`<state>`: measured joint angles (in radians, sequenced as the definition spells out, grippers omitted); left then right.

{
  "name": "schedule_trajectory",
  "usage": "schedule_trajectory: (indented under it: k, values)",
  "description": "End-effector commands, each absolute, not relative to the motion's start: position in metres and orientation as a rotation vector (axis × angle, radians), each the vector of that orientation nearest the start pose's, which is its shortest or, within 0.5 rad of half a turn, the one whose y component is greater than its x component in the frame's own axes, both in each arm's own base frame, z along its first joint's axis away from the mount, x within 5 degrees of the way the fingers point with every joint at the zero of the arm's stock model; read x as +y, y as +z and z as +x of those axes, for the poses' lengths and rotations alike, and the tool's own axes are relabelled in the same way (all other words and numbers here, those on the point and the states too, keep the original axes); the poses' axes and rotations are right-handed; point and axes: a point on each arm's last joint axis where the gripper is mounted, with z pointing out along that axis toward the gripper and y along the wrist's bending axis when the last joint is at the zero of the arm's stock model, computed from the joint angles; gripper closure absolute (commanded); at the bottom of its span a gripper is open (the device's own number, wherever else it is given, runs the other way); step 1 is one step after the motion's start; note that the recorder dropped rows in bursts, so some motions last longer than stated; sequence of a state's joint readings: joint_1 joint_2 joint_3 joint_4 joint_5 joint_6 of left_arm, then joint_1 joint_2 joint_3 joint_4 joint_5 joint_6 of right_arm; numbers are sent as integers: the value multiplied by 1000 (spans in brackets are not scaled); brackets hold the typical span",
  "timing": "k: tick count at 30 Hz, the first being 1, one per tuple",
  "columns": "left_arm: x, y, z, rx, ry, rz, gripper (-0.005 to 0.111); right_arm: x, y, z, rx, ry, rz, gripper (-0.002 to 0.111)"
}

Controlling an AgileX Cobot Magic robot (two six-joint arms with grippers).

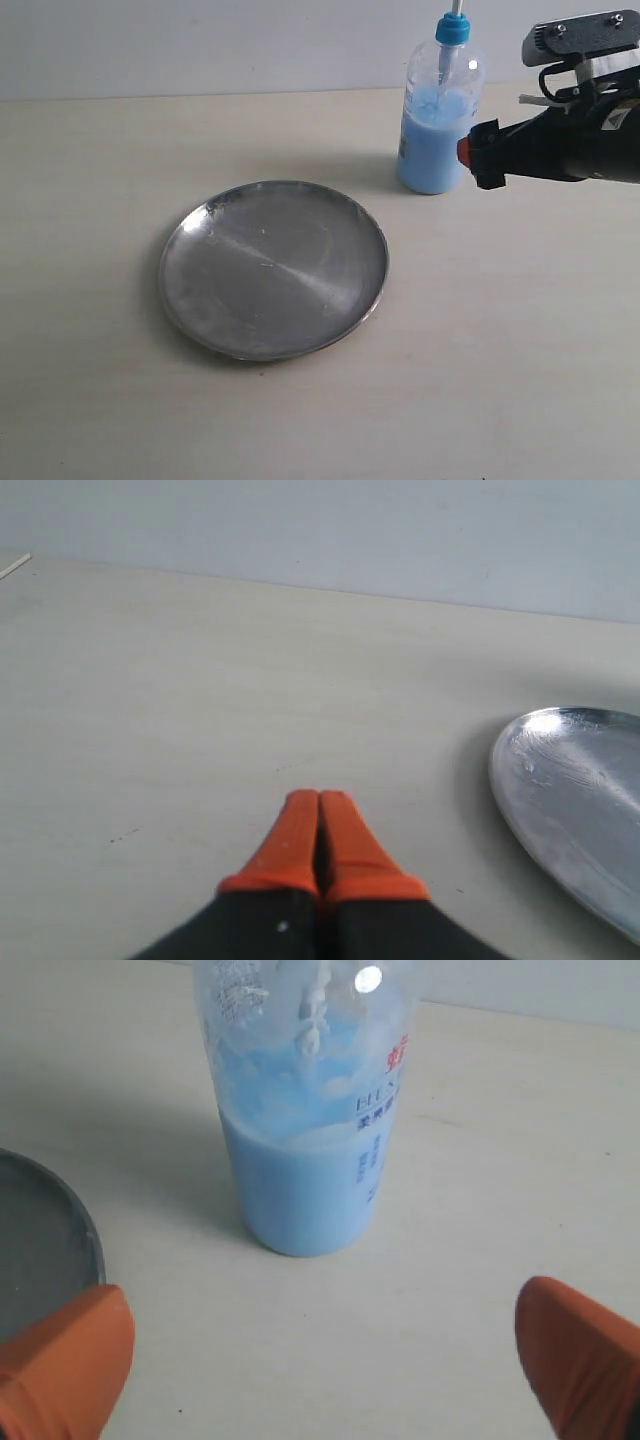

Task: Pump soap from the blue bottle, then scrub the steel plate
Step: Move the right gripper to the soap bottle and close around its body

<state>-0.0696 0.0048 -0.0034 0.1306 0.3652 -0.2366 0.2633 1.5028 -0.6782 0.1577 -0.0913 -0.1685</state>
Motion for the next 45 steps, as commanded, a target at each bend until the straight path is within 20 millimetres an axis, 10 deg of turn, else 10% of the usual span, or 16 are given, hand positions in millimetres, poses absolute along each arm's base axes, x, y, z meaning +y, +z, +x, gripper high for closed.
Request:
schedule_trajectory:
  k: [1,12,17,45]
  values:
    - [1,181,53,1837,-86,-78,107,81,195,303,2195,118,-308,8]
    - [1,181,53,1837,-86,-78,107,125,163,325,2002,150,-377,8]
    - [1,181,53,1837,-86,-78,107,115,143,333,2023,106,-117,8]
    - [1,181,53,1837,-86,-78,107,130,113,386,1909,83,-34,8]
